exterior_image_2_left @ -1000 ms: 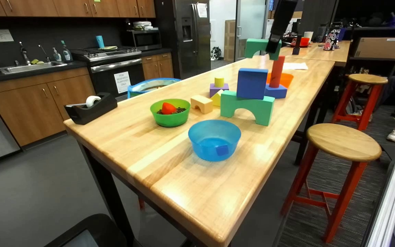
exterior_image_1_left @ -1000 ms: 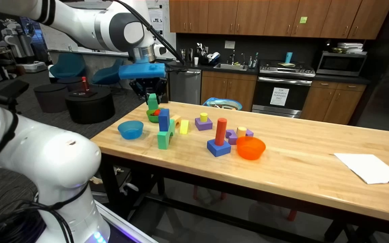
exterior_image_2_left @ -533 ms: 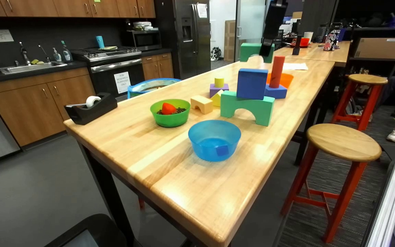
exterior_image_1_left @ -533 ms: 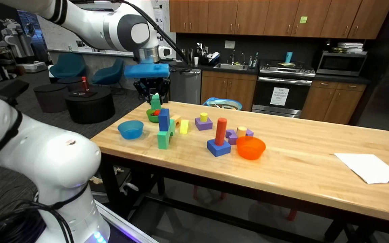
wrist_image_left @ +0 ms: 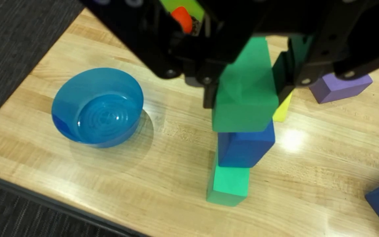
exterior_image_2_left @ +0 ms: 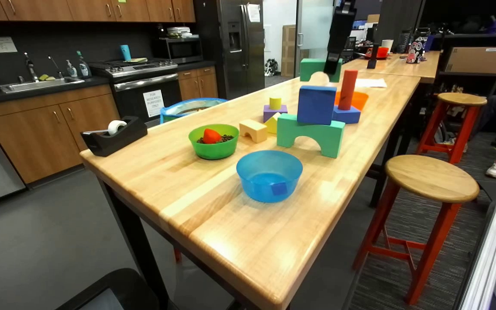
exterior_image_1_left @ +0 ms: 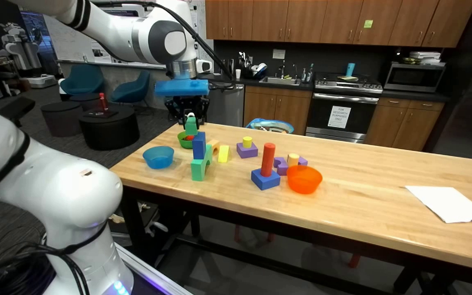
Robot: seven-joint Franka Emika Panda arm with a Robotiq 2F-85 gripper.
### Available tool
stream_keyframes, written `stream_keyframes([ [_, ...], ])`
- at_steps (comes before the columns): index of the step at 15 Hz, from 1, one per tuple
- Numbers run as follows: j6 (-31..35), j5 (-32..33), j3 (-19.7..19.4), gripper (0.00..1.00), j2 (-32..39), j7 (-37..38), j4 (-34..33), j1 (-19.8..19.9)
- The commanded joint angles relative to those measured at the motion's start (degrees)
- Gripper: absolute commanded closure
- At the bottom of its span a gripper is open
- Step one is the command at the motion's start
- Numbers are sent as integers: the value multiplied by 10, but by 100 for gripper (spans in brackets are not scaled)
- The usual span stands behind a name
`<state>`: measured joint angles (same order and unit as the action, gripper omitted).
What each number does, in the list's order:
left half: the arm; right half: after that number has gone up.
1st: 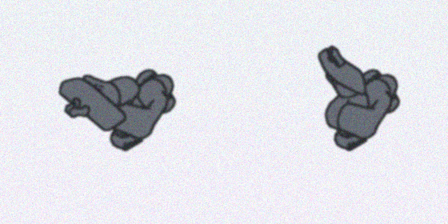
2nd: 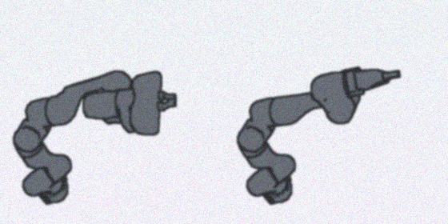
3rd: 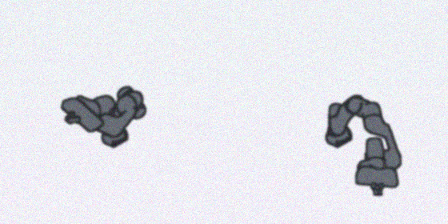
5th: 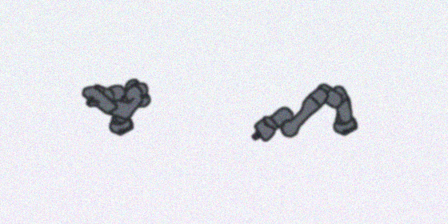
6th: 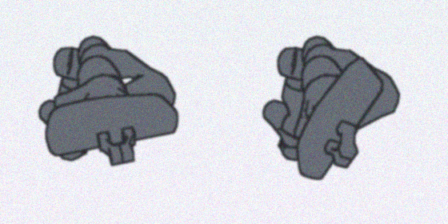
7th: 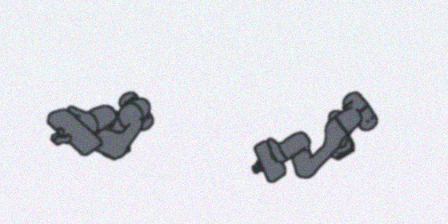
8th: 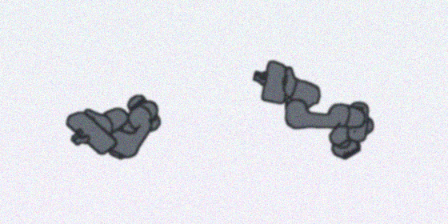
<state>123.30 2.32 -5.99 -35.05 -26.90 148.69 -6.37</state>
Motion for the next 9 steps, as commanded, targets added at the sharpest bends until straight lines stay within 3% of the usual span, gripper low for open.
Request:
stream_keyframes([
  [1,-14,1,-12,84,6,-18,-13,1],
  [9,-10,-2,-27,84,17,-47,-12,-3],
])
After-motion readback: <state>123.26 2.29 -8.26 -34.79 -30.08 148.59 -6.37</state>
